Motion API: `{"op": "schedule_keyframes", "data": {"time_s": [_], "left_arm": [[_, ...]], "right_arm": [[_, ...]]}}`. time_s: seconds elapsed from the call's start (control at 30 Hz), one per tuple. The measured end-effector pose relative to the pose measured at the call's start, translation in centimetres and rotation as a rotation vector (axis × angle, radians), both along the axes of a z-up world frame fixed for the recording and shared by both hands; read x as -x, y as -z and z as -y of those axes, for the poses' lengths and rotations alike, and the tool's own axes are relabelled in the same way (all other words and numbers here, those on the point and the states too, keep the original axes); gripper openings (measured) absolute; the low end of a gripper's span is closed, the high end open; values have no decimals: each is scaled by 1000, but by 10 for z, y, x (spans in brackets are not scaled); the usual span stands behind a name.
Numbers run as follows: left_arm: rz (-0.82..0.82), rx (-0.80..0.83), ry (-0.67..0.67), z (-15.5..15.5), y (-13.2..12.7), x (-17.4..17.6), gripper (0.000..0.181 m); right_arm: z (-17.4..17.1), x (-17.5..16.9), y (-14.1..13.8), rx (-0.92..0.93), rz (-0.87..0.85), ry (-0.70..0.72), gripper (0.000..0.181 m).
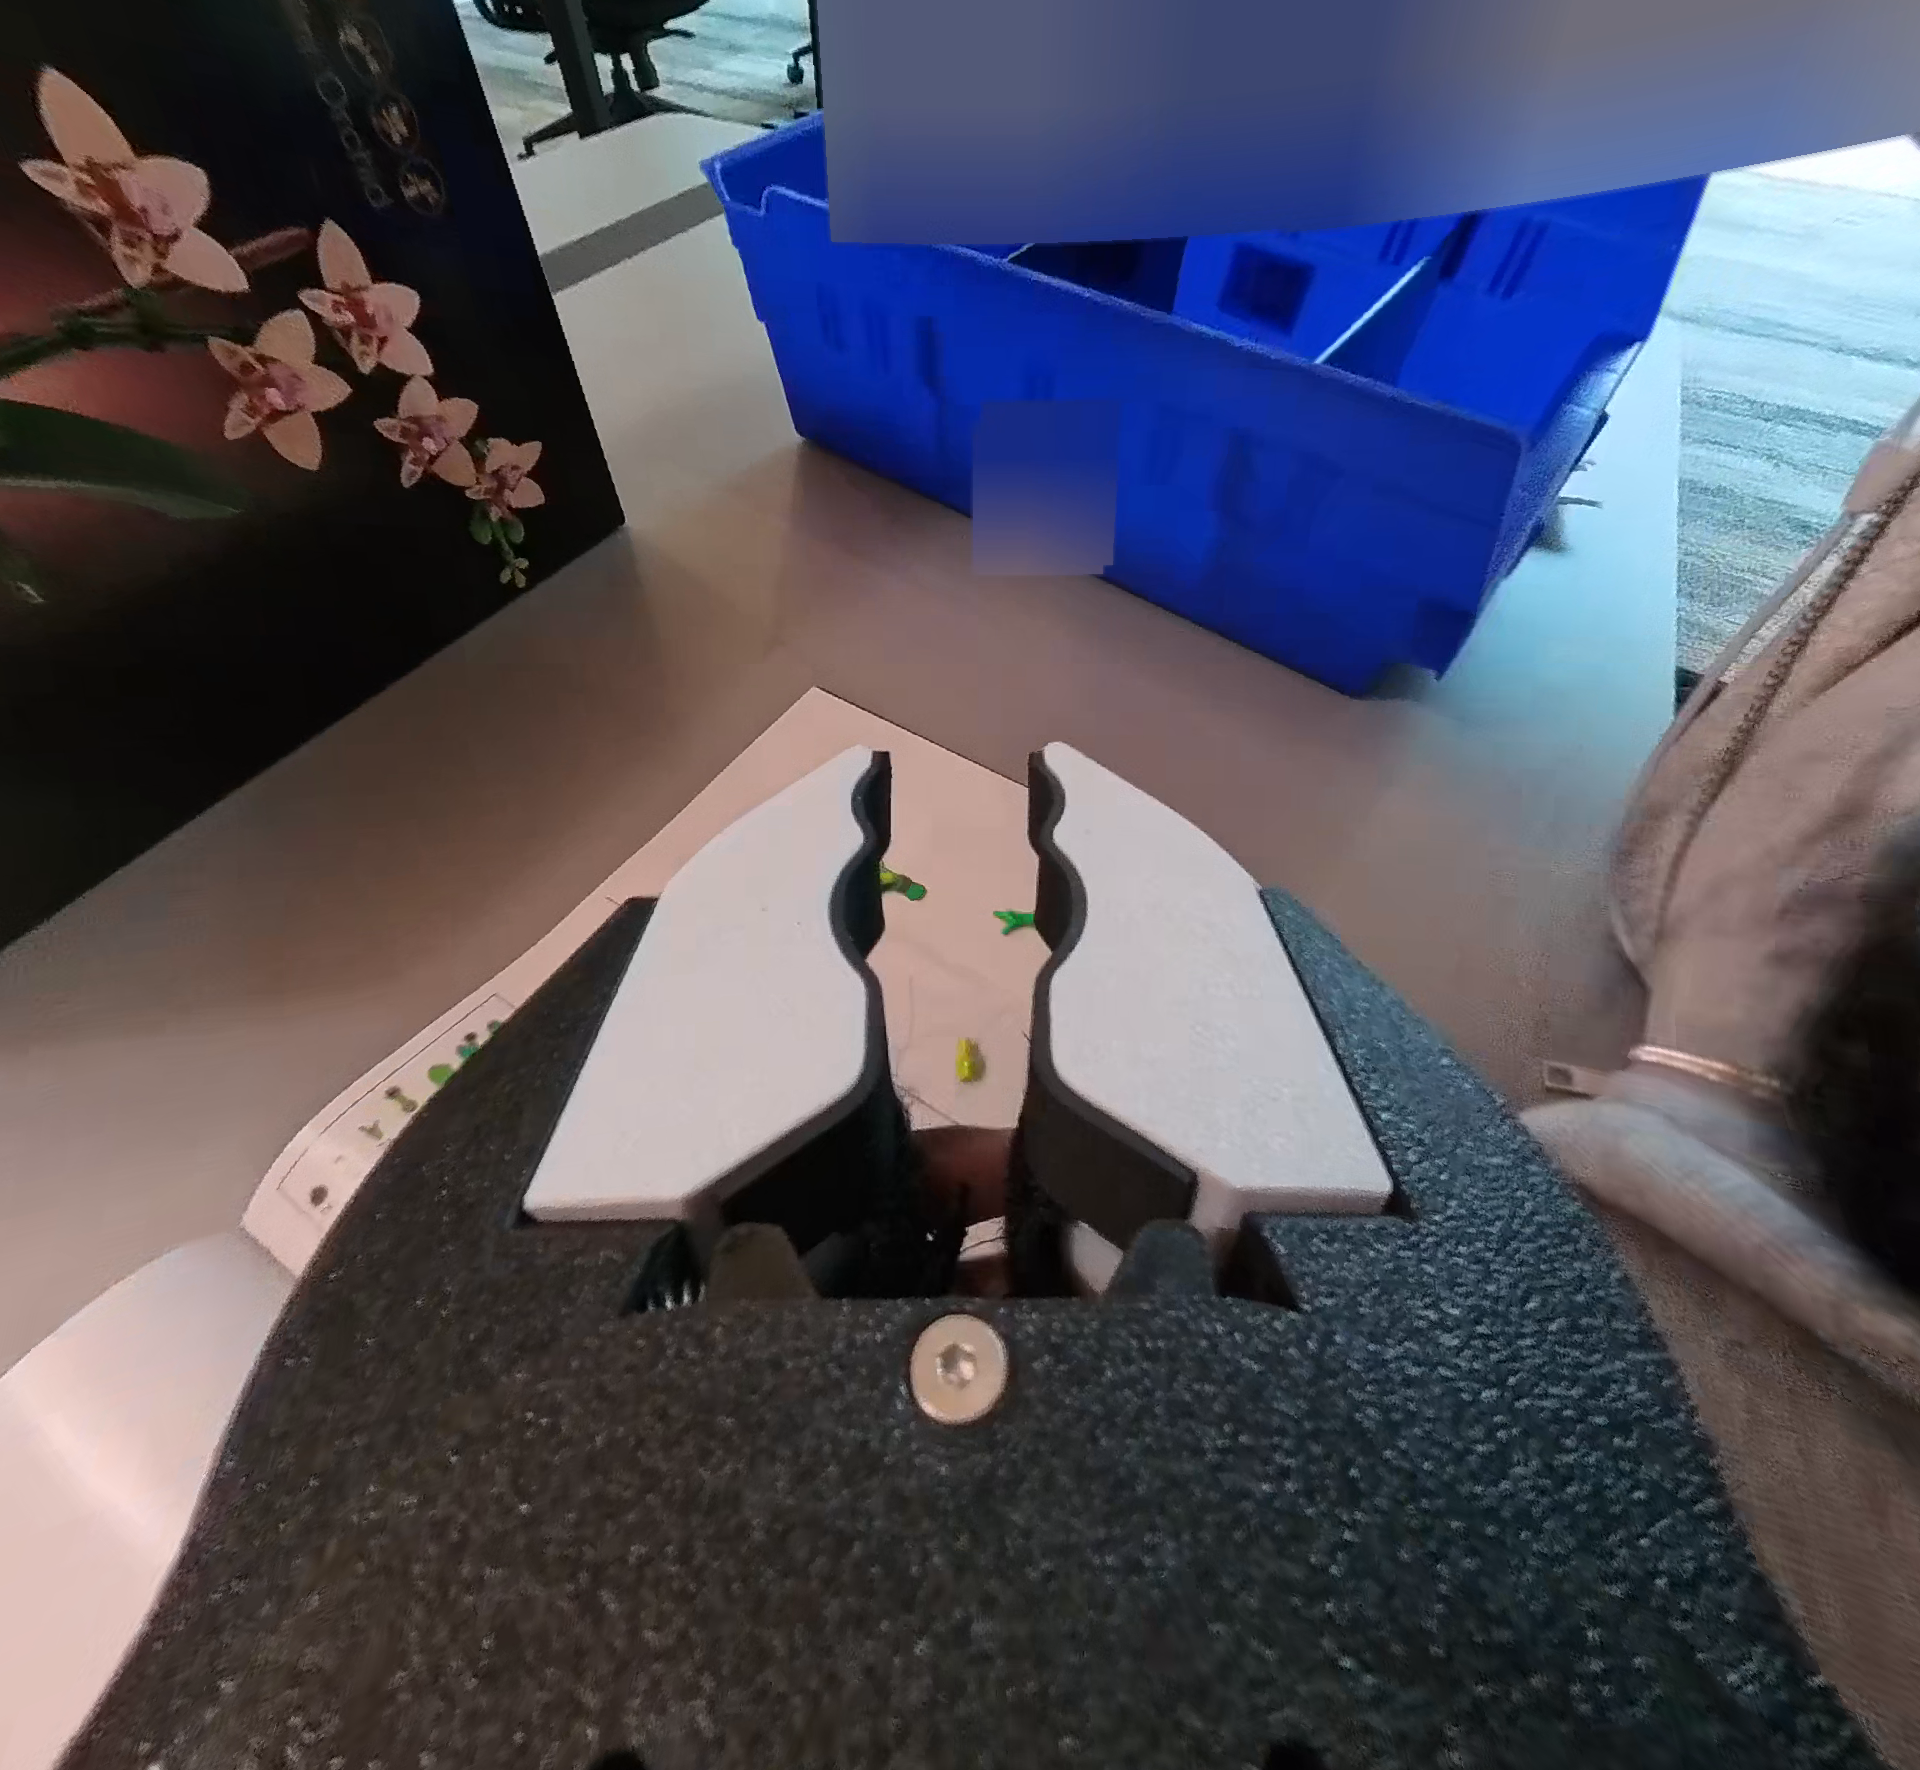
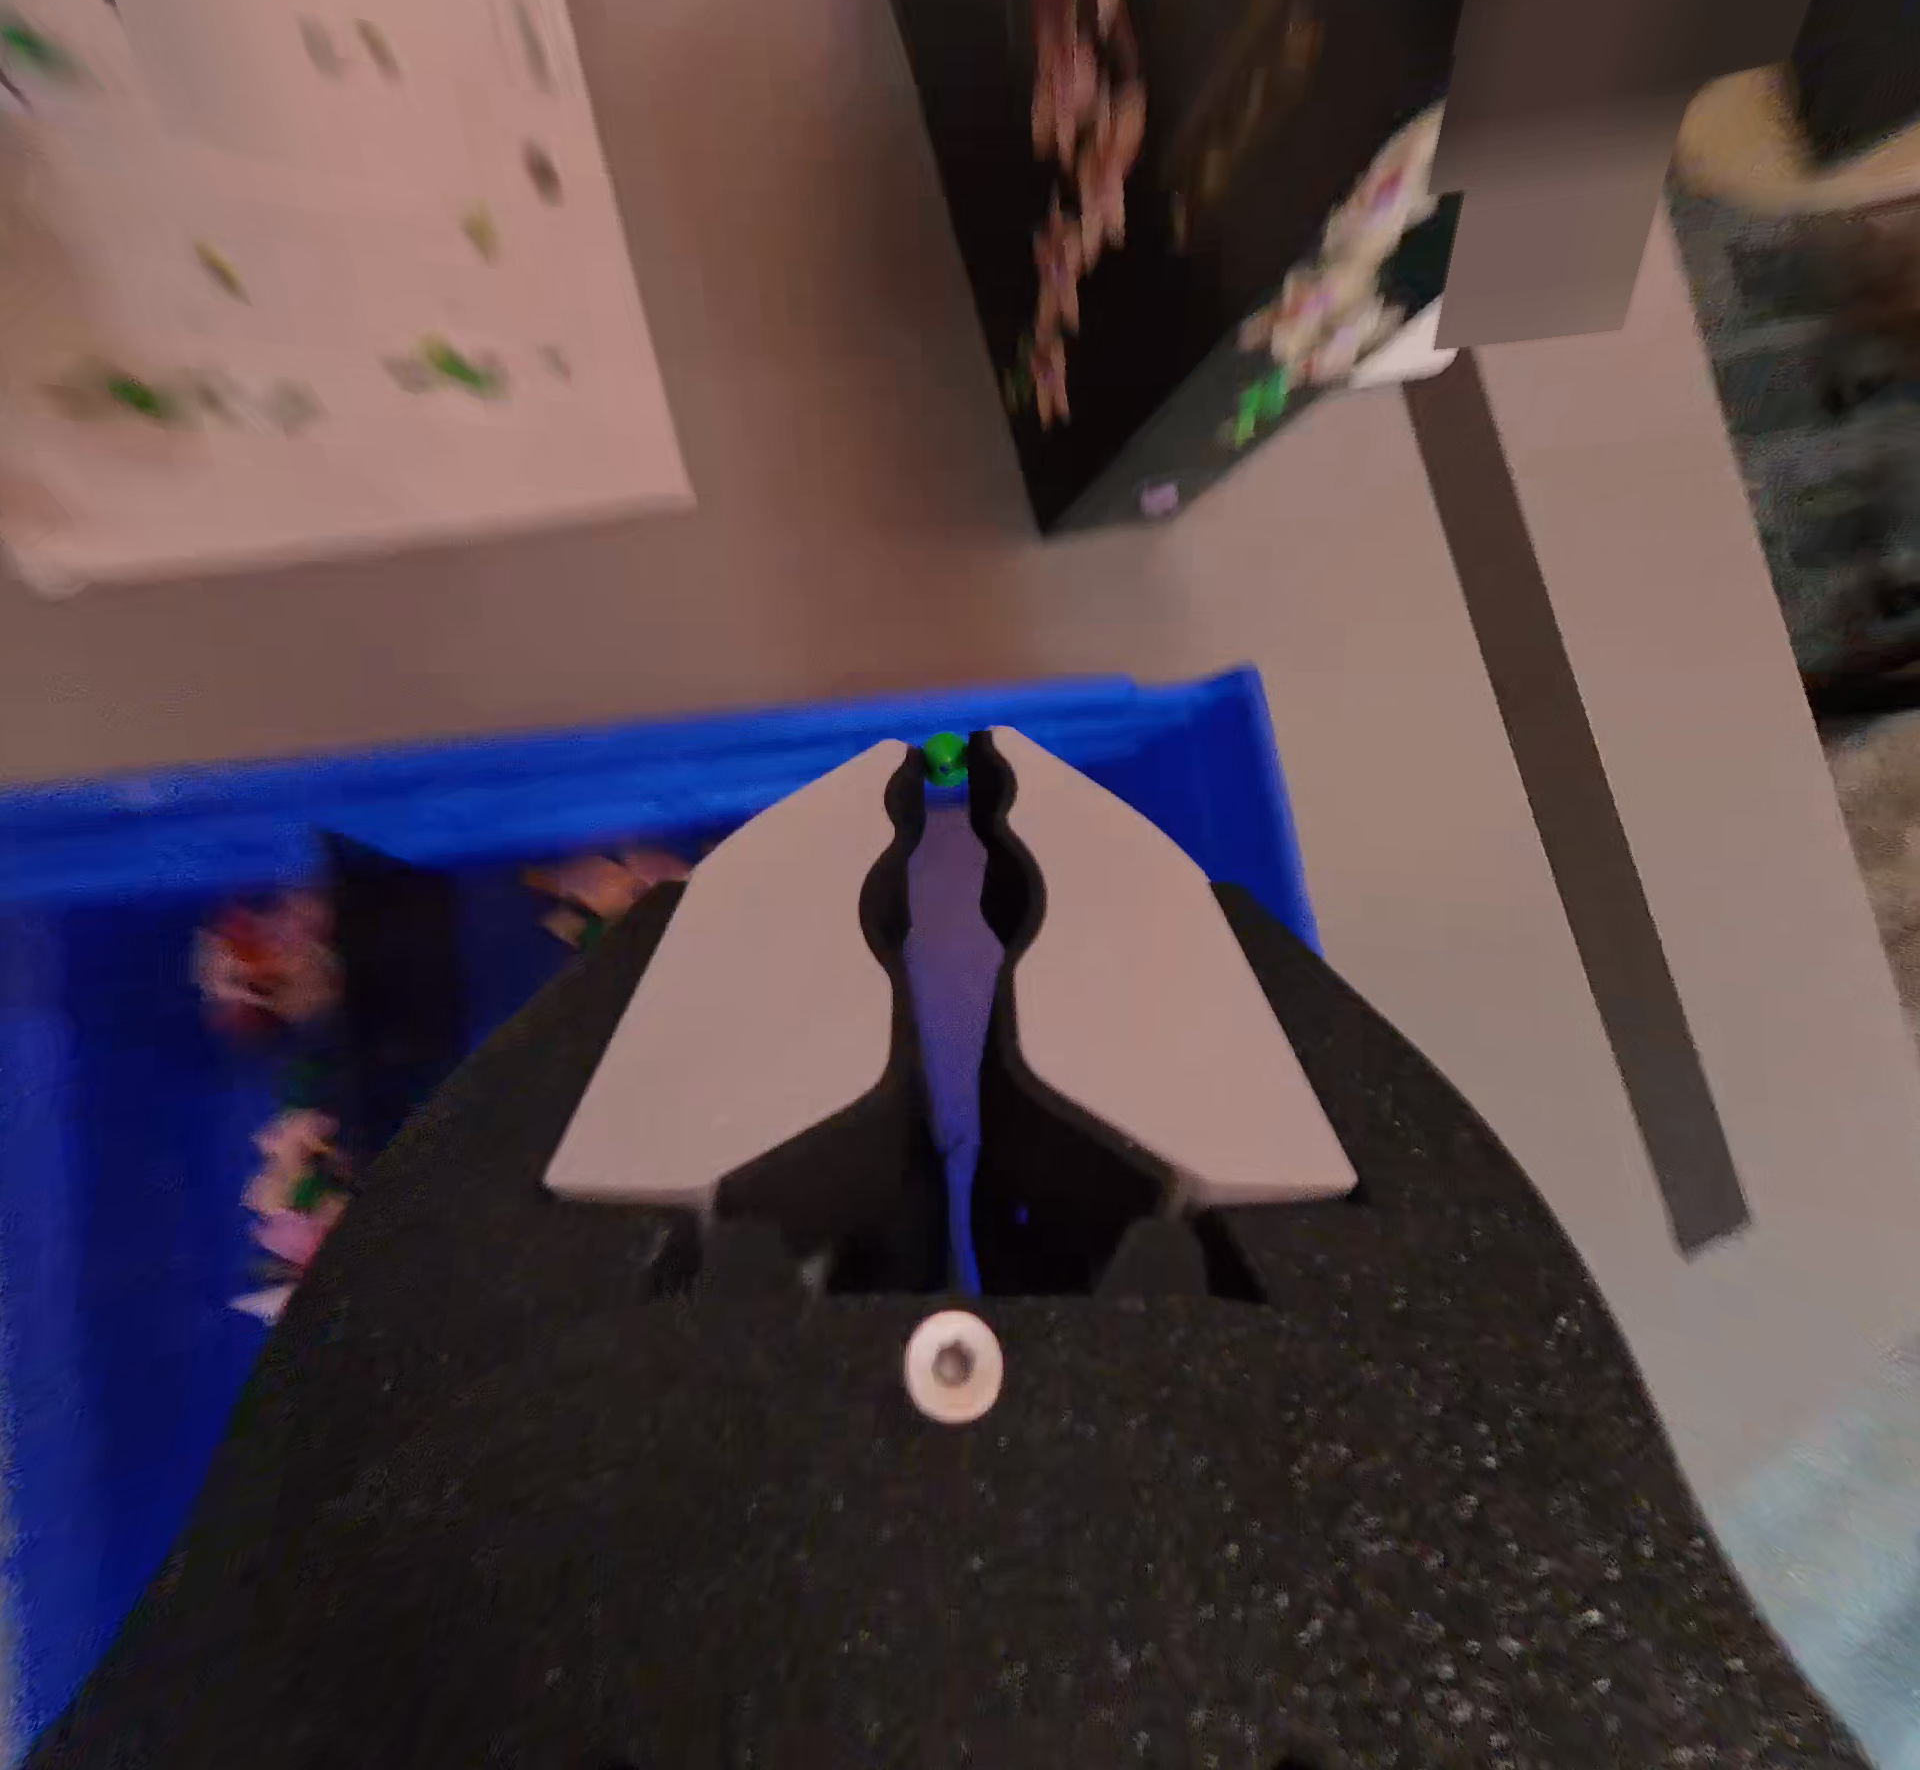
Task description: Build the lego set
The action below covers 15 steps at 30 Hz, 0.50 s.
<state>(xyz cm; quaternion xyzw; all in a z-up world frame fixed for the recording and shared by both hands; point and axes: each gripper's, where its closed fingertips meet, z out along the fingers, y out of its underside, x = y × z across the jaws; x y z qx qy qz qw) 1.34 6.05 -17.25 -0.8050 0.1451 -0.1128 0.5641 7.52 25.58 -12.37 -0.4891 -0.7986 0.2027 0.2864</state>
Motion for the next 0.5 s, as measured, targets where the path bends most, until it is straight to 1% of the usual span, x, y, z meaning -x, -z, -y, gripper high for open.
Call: {"op": "schedule_keyframes", "data": {"time_s": [0.07, 0.13, 0.17, 0.23, 0.3, 0.37, 0.4, 0.43, 0.47, 0.5], "left_arm": [[-8, -9, -1, 11, -2, 1, 24], [-5, -3, 4, 23, 1, 2, 24], [-3, 5, 8, 29, 4, 3, 24], [-4, 25, 22, 40, 10, 5, 24], [-18, 44, 39, 50, 15, 7, 24], [-36, 54, 51, 57, 19, 11, 24], [-44, 57, 56, 60, 20, 13, 24], [-51, 56, 63, 63, 20, 15, 24], [-55, 51, 69, 65, 20, 17, 24], [-56, 46, 74, 68, 20, 19, 24]], "right_arm": [[40, 1, -30, 113, -110, 10, 8], [83, 6, -50, 169, -215, 8, 8], [106, 9, -55, 181, -260, 1, 8], [147, 19, -52, 209, -303, 32, 8], [184, 35, -38, 203, -307, 73, 8], [207, 56, -13, 191, -281, 153, 8], [208, 64, 5, 156, -242, 209, 8], [198, 69, 21, 90, -215, 298, 8], [186, 69, 40, 28, -170, 374, 8], [182, 67, 59, 13, -105, 412, 8]]}}
